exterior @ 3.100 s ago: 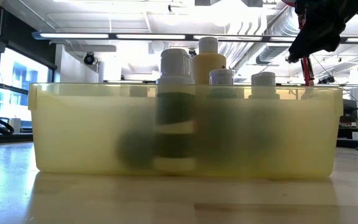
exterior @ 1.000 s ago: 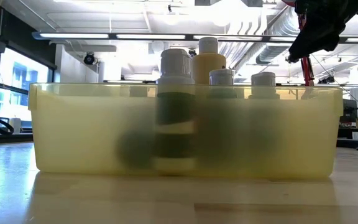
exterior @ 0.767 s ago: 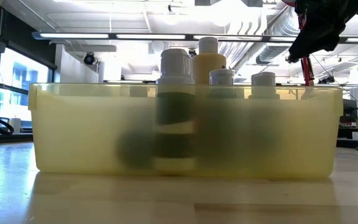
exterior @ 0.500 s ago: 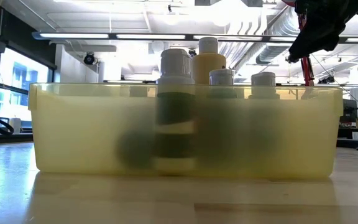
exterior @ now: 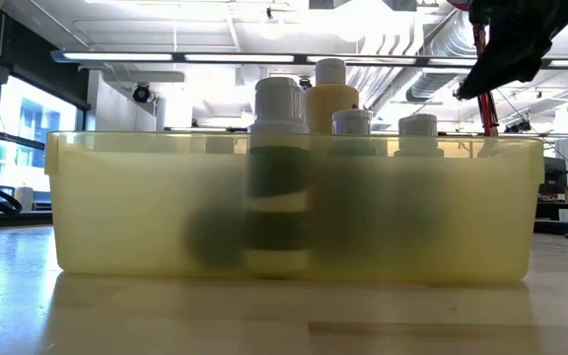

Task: Pick & Place Paint Supplies
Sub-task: Adjust the orange cup

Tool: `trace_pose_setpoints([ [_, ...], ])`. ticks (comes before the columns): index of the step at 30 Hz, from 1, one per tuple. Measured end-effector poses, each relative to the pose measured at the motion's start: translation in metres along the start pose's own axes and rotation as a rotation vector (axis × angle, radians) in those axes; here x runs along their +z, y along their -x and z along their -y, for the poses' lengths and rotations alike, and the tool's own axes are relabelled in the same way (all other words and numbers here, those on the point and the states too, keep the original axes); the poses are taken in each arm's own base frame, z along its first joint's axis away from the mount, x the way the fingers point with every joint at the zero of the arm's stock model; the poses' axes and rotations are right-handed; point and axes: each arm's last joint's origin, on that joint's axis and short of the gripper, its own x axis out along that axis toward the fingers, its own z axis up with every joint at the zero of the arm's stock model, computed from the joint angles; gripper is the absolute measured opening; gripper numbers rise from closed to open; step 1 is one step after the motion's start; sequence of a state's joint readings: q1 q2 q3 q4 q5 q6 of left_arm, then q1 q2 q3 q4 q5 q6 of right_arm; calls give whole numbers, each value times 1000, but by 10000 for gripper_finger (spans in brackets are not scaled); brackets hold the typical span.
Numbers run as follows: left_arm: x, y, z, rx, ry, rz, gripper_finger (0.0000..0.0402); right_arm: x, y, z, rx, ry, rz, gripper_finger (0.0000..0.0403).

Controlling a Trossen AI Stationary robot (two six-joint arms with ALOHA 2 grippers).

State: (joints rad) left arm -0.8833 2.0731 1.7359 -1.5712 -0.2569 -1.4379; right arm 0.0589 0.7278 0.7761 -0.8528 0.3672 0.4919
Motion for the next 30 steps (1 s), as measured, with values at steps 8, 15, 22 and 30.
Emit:
trace_pose_setpoints([
  [8, 0, 0, 3, -31, -38, 2, 171, -1, 0, 0, -4, 3, -8, 174],
  [15, 2, 3, 8, -95, -22, -2, 171, -1, 0, 0, -4, -7, -7, 174],
  [22, 4, 9, 15, -184, 1, 10, 171, 0, 0, 0, 1, -13, 2, 174],
  [30, 6, 13, 27, -313, 30, 12, 171, 0, 0, 0, 2, -14, 3, 174],
])
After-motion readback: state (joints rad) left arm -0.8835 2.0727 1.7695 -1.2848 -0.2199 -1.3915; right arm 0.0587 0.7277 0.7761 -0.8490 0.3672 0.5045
